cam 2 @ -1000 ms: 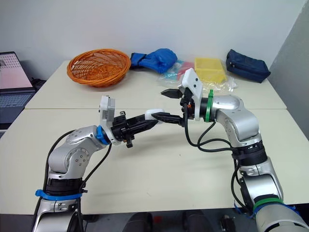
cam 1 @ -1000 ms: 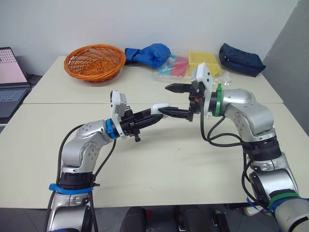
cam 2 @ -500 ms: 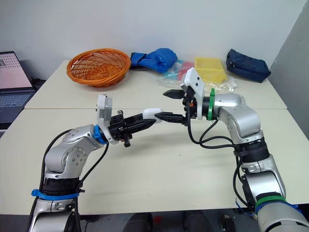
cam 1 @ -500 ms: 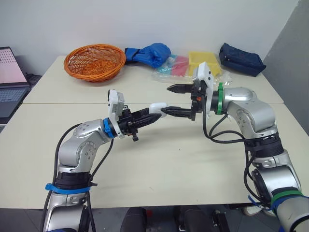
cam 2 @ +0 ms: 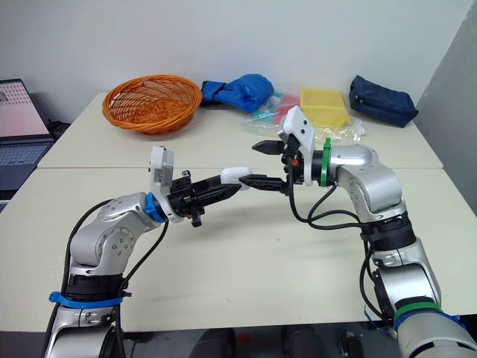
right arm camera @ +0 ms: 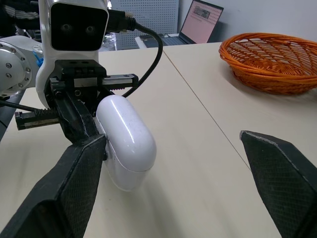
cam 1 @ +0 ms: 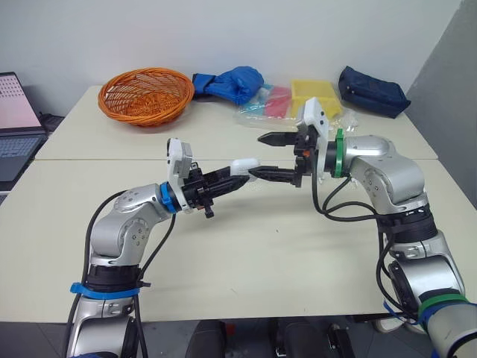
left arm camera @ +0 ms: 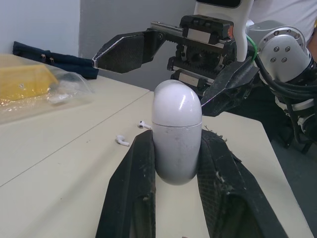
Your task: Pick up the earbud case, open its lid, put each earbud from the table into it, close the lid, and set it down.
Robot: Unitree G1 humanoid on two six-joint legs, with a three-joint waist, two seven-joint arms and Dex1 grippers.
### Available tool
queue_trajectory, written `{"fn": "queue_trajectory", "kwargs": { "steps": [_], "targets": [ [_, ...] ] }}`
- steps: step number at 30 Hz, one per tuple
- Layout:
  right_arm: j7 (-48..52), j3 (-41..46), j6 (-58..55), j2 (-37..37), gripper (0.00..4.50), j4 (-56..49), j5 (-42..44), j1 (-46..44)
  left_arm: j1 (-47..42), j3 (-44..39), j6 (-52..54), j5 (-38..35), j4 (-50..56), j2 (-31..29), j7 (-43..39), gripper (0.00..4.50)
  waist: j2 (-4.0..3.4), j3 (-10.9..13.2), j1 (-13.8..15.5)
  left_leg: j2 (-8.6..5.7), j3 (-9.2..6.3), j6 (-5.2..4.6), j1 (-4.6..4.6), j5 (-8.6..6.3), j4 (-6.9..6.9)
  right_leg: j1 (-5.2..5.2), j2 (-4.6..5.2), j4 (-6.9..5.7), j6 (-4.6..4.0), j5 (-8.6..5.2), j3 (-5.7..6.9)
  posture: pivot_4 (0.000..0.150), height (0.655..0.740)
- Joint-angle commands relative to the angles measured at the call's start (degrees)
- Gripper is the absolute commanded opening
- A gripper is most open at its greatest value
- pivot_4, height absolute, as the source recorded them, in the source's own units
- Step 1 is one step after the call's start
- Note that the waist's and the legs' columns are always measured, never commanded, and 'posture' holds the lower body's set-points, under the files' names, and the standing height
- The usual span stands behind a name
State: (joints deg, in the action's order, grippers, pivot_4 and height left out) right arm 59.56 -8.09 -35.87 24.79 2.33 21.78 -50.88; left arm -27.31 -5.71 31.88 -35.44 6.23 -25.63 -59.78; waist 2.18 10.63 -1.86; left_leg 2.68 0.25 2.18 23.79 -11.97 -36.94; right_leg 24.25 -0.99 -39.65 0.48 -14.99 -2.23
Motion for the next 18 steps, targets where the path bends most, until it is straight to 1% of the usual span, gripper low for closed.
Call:
{"fn": "queue_trajectory", "kwargs": {
  "steps": [1,8,10,13,16,18],
  "targets": [
    [-2.3,3.0,-1.1,-0.2,4.48,0.6,1.4,-2.9,-0.5,0.7,-1.5,-1.6,2.5,-0.1,-1.4,0.74,0.0,0.0,0.0,0.0,0.01,0.0,0.0,0.0,0.0,0.0,0.0,0.0,0.0,0.0,-0.01,0.15,0.74],
    [-2.7,4.5,-2.4,0.3,4.48,2.2,2.2,-4.3,-0.3,0.9,-1.7,-1.8,2.5,-0.1,-1.2,0.74,0.0,0.0,0.0,0.0,0.0,0.0,0.02,0.0,0.05,-0.01,0.0,0.11,0.0,0.0,0.01,0.15,0.74],
    [-2.3,5.3,-3.6,0.7,4.48,2.0,3.4,-4.7,-0.4,0.9,-2.0,-1.6,2.2,0.1,-1.1,0.74,0.0,0.0,0.0,0.0,0.0,0.0,0.03,0.0,0.07,-0.01,0.0,0.15,0.0,0.0,0.01,0.15,0.74],
    [-1.0,7.2,-8.5,2.3,4.48,0.5,7.4,-4.7,-0.4,0.5,-2.9,-1.2,1.4,0.2,-0.3,0.74,0.0,0.0,0.0,0.01,-0.01,0.0,0.06,0.0,0.09,-0.01,0.0,0.2,0.0,0.0,0.03,0.15,0.74],
    [-1.6,9.1,-12.6,5.7,4.48,0.3,9.0,-3.1,-0.3,-0.9,-6.1,0.9,-0.5,0.6,2.7,0.74,0.0,0.0,0.1,0.0,-0.01,0.0,0.09,0.0,0.1,-0.02,0.03,0.25,0.01,0.01,0.03,0.15,0.74],
    [-6.7,11.6,-13.8,6.9,4.48,2.5,7.5,-1.0,-0.3,-2.5,-9.7,3.0,-1.9,1.4,6.4,0.74,0.0,0.0,0.1,-0.01,-0.02,-0.01,0.09,-0.01,0.09,-0.06,0.04,0.32,0.03,0.02,0.05,0.15,0.74]
  ]
}}
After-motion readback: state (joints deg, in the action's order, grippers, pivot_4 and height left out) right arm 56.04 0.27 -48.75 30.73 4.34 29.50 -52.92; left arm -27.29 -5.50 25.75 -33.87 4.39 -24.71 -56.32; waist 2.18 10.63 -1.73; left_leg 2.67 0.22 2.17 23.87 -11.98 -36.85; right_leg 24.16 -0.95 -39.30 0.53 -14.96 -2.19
